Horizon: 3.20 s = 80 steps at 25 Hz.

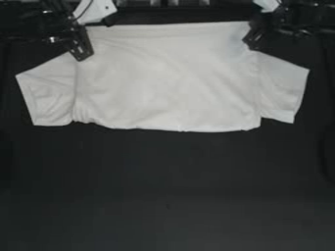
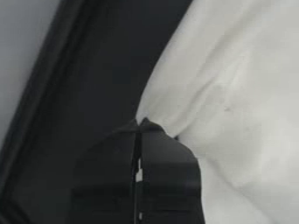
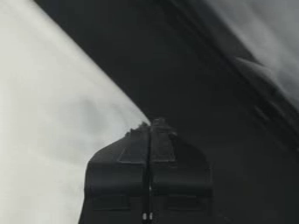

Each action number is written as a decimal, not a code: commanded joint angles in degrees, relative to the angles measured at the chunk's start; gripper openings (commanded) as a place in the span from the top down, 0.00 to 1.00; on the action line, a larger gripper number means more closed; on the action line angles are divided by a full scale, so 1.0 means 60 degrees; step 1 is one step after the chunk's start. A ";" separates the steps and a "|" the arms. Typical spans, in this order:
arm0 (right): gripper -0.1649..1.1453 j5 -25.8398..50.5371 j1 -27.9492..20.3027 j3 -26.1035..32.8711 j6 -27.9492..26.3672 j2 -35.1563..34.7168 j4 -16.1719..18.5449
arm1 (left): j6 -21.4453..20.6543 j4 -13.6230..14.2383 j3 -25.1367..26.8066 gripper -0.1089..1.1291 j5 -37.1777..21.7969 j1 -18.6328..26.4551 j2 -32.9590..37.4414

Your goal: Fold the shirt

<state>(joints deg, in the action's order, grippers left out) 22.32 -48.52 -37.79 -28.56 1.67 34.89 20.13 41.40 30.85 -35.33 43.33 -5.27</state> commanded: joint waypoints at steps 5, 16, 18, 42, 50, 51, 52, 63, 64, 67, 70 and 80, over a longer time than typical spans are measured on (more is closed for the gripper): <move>0.80 -0.0454 -0.0132 0.0088 0.0044 -0.0103 0.0015 | -0.0015 0.0117 -0.0220 0.79 0.0161 0.0117 0.0132; 0.16 -0.0732 -0.0176 0.0439 0.0059 -0.0410 -0.0454 | 0.0000 -0.0264 -0.0762 0.21 0.0044 -0.0088 0.0278; 0.17 -0.0732 -0.0176 0.0513 0.0088 -0.0249 -0.0615 | 0.0000 -0.0264 -0.0806 0.21 0.0044 -0.0117 0.0439; 0.17 0.2725 0.1318 -0.1260 -0.0073 0.5068 -0.4526 | 0.0088 -0.3120 0.1597 0.20 -0.1362 -0.1655 0.5259; 0.17 0.3589 0.1318 -0.1904 -0.0894 0.5449 -0.4453 | 0.0425 -0.3706 0.2241 0.19 -0.1802 -0.1685 0.5684; 0.17 0.3633 0.1318 -0.2007 -0.1055 0.5449 -0.4365 | 0.0586 -0.3677 0.2329 0.19 -0.1802 -0.1655 0.5713; 0.17 0.3662 0.1318 -0.2095 -0.1201 0.5449 -0.4292 | 0.0732 -0.3677 0.2417 0.19 -0.1802 -0.1611 0.5757; 0.17 0.3662 0.0981 -0.2856 -0.2153 0.5303 -0.4160 | 0.2095 -0.3691 0.3516 0.19 -0.0937 -0.1143 0.5874; 0.17 0.3677 0.0923 -0.2915 -0.2197 0.5229 -0.4189 | 0.2197 -0.3691 0.3604 0.19 -0.0776 -0.1128 0.5874; 0.17 0.3560 0.0791 -0.3018 -0.2227 0.5039 -0.4277 | 0.2300 -0.3721 0.3779 0.18 -0.0688 -0.1055 0.5845; 0.17 0.3384 0.0630 -0.3105 -0.2212 0.4819 -0.4438 | 0.2314 -0.3750 0.3940 0.18 -0.0688 -0.0937 0.5801; 0.17 0.2871 0.0366 -0.3179 -0.2168 0.3955 -0.4570 | 0.2271 -0.4175 0.4233 0.18 -0.0454 -0.0747 0.4907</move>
<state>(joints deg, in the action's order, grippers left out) 40.17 -45.97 -57.22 -41.75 25.40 7.56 33.84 16.35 56.78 -38.67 38.76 25.05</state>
